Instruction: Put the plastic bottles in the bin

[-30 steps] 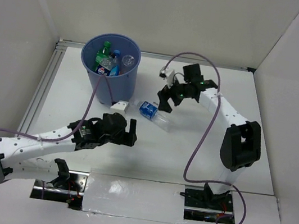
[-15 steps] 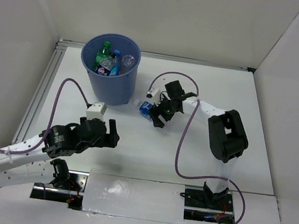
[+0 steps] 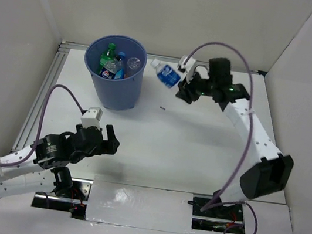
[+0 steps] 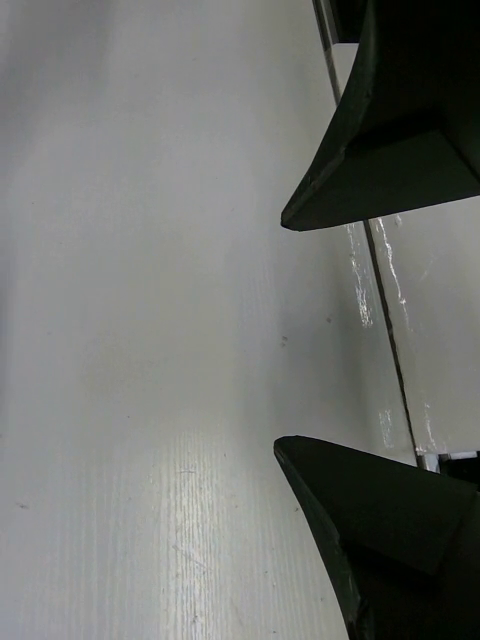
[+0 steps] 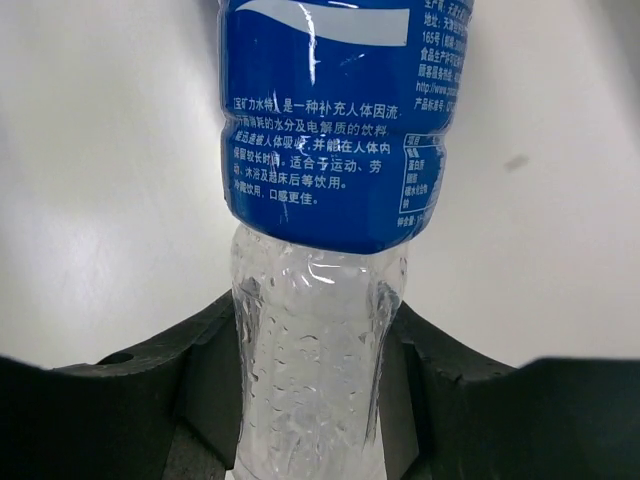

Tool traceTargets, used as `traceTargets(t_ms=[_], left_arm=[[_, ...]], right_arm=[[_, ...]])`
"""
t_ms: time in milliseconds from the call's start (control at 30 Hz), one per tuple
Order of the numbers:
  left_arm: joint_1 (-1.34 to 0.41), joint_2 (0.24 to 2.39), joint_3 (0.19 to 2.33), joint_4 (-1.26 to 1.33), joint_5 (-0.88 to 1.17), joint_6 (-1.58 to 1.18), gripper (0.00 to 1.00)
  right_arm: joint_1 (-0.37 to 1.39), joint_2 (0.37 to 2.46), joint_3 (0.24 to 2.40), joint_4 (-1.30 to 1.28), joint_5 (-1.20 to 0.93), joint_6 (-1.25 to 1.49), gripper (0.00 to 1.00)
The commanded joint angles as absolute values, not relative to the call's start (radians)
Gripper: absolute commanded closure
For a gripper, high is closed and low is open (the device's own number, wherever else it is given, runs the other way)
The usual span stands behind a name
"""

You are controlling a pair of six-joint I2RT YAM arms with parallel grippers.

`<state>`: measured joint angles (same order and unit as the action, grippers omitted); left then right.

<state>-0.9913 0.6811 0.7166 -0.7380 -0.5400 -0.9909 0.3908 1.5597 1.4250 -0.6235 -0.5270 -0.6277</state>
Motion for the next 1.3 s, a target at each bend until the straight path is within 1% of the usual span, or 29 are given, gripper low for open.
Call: traceTargets(t_ms=[0, 33, 67, 100, 133, 167, 233, 267, 333, 433, 467, 500, 533, 567, 600, 667, 700, 733, 833, 933, 1000, 1033, 1067, 1100, 1133, 1167, 1200, 1233, 1267], left_arm=[[-0.997, 0.646, 0.692, -0.7, -0.575, -0.992, 0.03], [-0.997, 0.635, 0.692, -0.686, -0.575, -0.992, 0.03], [-0.997, 0.635, 0.681, -0.677, -0.575, -0.983, 0.03], [-0.997, 0.635, 0.672, -0.667, -0.575, -0.973, 0.03], [-0.997, 0.635, 0.672, -0.658, -0.575, -0.973, 0.03], [-0.997, 0.635, 0.672, -0.649, -0.575, -0.962, 0.03], [-0.997, 0.635, 0.672, -0.64, -0.575, -0.953, 0.03], [-0.997, 0.644, 0.672, -0.64, -0.575, -0.94, 0.03], [-0.997, 0.644, 0.672, -0.64, -0.575, -0.94, 0.03], [-0.997, 0.635, 0.672, -0.629, -0.565, -0.94, 0.03], [-0.997, 0.623, 0.663, -0.618, -0.565, -0.94, 0.03], [-0.997, 0.623, 0.663, -0.618, -0.565, -0.952, 0.03], [-0.997, 0.611, 0.663, -0.609, -0.565, -0.953, 0.03], [-1.006, 0.6, 0.654, -0.6, -0.565, -0.953, 0.03], [-1.006, 0.6, 0.653, -0.6, -0.565, -0.953, 0.03], [-1.006, 0.6, 0.653, -0.589, -0.574, -0.943, 0.03], [-1.006, 0.6, 0.653, -0.58, -0.574, -0.928, 0.02], [-1.006, 0.6, 0.663, -0.569, -0.574, -0.917, 0.02], [-1.006, 0.637, 0.684, -0.529, -0.565, -0.865, 0.01], [-1.006, 0.678, 0.702, -0.491, -0.545, -0.818, 0.01], [-1.006, 0.701, 0.713, -0.45, -0.531, -0.795, 0.01], [-1.006, 0.721, 0.725, -0.434, -0.531, -0.767, 0.01], [-1.006, 0.73, 0.736, -0.402, -0.519, -0.756, 0.01], [-1.006, 0.739, 0.736, -0.384, -0.506, -0.746, 0.01], [-1.006, 0.748, 0.736, -0.364, -0.506, -0.718, 0.01], [-1.006, 0.765, 0.747, -0.347, -0.491, -0.707, 0.01], [-1.006, 0.775, 0.747, -0.307, -0.491, -0.693, 0.01], [-1.006, 0.785, 0.756, -0.287, -0.468, -0.665, 0.01], [-1.006, 0.811, 0.768, -0.273, -0.468, -0.654, 0.01]], right_arm=[[0.374, 1.466, 1.581, -0.628, -0.649, -0.644, 0.84], [0.374, 1.466, 1.613, -0.6, -0.679, -0.6, 0.84], [0.396, 1.514, 1.682, -0.538, -0.707, -0.545, 0.84], [0.405, 1.514, 1.722, -0.537, -0.707, -0.545, 0.84], [0.417, 1.579, 1.764, -0.475, -0.707, -0.513, 0.84], [0.417, 1.618, 1.849, -0.444, -0.741, -0.438, 0.81], [0.466, 1.73, 1.928, -0.356, -0.75, -0.375, 0.8], [0.485, 1.765, 1.969, -0.335, -0.75, -0.338, 0.8], [0.543, 1.831, 2.08, -0.289, -0.75, -0.325, 0.74], [0.593, 1.978, 2.253, -0.252, -0.723, -0.276, 0.74], [0.594, 2.056, 2.296, -0.252, -0.723, -0.255, 0.73], [0.607, 2.09, 2.342, -0.265, -0.712, -0.244, 0.71], [0.607, 2.121, 2.409, -0.265, -0.712, -0.233, 0.68], [0.617, 2.162, 2.43, -0.265, -0.712, -0.223, 0.64], [0.617, 2.174, 2.439, -0.265, -0.698, -0.21, 0.46], [0.617, 2.174, 2.427, -0.265, -0.666, -0.201, 0.24], [0.617, 2.165, 2.427, -0.274, -0.646, -0.212, 0.02], [0.617, 2.155, 2.415, -0.275, -0.629, -0.212, 0.0], [0.577, 2.108, 2.401, -0.301, -0.556, -0.18, 0.0], [0.5, 2.036, 2.355, -0.342, -0.477, -0.158, 0.0], [0.418, 1.97, 2.32, -0.391, -0.44, -0.147, 0.0], [0.388, 1.947, 2.298, -0.414, -0.381, -0.123, 0.0], [0.338, 1.892, 2.24, -0.457, -0.33, -0.112, 0.0], [0.319, 1.861, 2.203, -0.483, -0.275, -0.112, 0.0], [0.301, 1.83, 2.11, -0.506, -0.171, -0.112, 0.0], [0.276, 1.8, 2.053, -0.527, -0.114, -0.112, 0.0], [0.267, 1.733, 1.992, -0.54, -0.053, -0.1, 0.0], [0.267, 1.694, 1.859, -0.549, 0.057, -0.1, 0.0], [0.237, 1.651, 1.771, -0.54, 0.084, -0.1, 0.0]])
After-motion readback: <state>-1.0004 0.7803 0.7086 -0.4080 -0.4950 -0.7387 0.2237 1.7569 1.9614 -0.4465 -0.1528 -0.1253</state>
